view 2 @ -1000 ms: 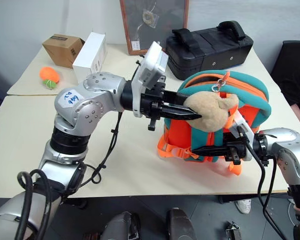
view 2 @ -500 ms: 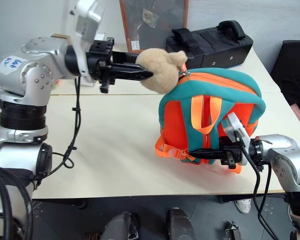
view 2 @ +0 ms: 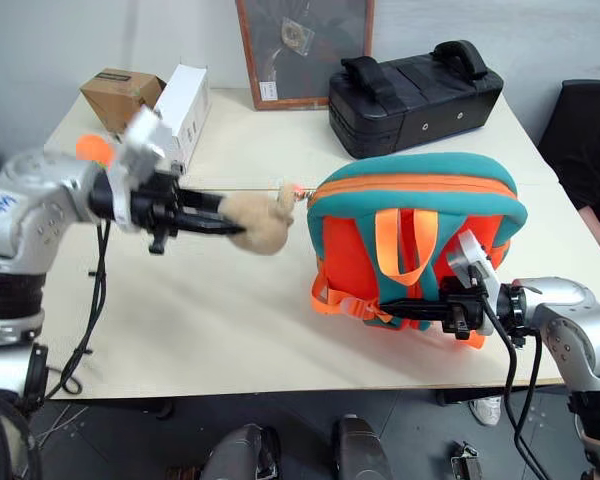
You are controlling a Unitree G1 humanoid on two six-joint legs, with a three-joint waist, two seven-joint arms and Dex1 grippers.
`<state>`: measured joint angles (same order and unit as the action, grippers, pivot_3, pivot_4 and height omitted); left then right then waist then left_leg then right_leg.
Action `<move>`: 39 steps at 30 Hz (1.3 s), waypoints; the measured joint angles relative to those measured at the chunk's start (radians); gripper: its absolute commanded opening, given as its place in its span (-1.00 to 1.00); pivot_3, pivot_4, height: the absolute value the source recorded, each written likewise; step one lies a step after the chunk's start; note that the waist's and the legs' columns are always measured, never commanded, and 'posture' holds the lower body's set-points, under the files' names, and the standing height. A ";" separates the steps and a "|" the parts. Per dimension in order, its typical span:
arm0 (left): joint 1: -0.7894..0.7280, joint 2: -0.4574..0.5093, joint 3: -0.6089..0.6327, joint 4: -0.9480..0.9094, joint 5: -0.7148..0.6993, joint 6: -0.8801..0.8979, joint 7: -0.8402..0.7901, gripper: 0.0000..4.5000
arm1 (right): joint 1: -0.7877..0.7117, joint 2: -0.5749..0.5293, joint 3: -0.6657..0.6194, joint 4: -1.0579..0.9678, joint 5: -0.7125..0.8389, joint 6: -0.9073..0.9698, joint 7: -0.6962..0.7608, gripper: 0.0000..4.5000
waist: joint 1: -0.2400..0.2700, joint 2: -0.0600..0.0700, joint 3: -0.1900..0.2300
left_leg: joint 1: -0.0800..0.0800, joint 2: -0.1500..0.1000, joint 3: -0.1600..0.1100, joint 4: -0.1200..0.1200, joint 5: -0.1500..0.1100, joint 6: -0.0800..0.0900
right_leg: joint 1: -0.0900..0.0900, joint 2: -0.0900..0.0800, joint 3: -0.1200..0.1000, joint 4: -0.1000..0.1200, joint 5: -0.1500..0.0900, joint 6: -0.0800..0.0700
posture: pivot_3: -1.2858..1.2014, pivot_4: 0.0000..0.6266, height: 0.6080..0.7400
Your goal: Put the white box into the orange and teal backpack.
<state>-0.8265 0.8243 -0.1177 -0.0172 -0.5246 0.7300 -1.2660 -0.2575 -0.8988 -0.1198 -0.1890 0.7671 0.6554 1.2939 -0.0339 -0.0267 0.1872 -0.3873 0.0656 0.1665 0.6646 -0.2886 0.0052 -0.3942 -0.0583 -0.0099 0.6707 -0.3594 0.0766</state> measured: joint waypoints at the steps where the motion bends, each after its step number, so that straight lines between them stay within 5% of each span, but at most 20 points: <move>1: 0.021 -0.002 -0.019 -0.007 0.024 -0.024 0.006 -0.57 | 0.000 0.001 0.000 0.000 0.000 0.000 -0.001 -0.99 | 0.003 0.000 0.000 | 0.000 0.000 0.000 0.000 0.000 0.000 | 0.000 0.000 0.000 0.000 0.000 0.000 | 0.03 -0.52 1.00; 10: 0.088 -0.283 -0.181 0.111 0.275 -0.259 0.215 -0.57 | -0.002 0.022 -0.007 0.001 0.000 -0.004 -0.024 -0.99 | 0.017 0.000 0.000 | -0.002 -0.001 0.000 0.001 -0.002 0.004 | 0.000 -0.002 0.000 -0.003 0.001 0.001 | 0.03 -0.52 1.00; 16: 0.110 -0.289 -0.188 0.114 0.331 -0.322 0.218 -0.57 | 0.011 0.021 -0.025 -0.003 0.000 -0.007 -0.042 -0.99 | 0.005 0.000 0.000 | -0.001 -0.001 0.000 0.001 -0.001 0.003 | 0.001 -0.002 0.000 -0.002 0.001 0.001 | 0.03 -0.52 1.00; 18: 0.132 -0.276 -0.184 0.112 0.331 -0.328 0.206 -0.57 | 0.018 0.021 -0.031 -0.011 -0.001 -0.017 -0.049 -0.67 | 0.006 0.000 0.000 | -0.001 -0.001 0.000 0.001 -0.001 0.003 | 0.001 -0.002 0.000 -0.001 0.001 0.001 | 0.03 -0.52 1.00; 29: 0.140 -0.124 0.065 0.011 0.066 -0.020 0.106 0.97 | 0.132 -0.035 -0.216 -0.033 -0.001 -0.020 -0.084 0.99 | 0.007 0.000 0.000 | -0.002 -0.001 -0.001 0.000 -0.001 0.003 | 0.001 -0.002 -0.001 -0.003 0.001 0.001 | 0.03 -0.52 1.00; 39: 0.317 0.122 0.322 -0.145 -0.094 0.128 0.082 0.99 | 0.359 -0.273 -0.595 0.307 -0.087 -0.079 0.158 1.00 | 0.005 0.000 0.000 | 0.000 -0.001 0.000 -0.002 -0.001 0.003 | 0.003 -0.002 -0.001 -0.007 0.001 0.000 | 0.03 -0.52 1.00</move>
<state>-0.5097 0.9460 0.2044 -0.1623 -0.6188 0.8577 -1.1843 0.1020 -1.1714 -0.7147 0.1179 0.6802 0.5763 1.4516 -0.0289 -0.0267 0.1872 -0.3876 0.0643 0.1661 0.6631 -0.2901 0.0084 -0.3914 -0.0600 -0.0106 0.6636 -0.3587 0.0770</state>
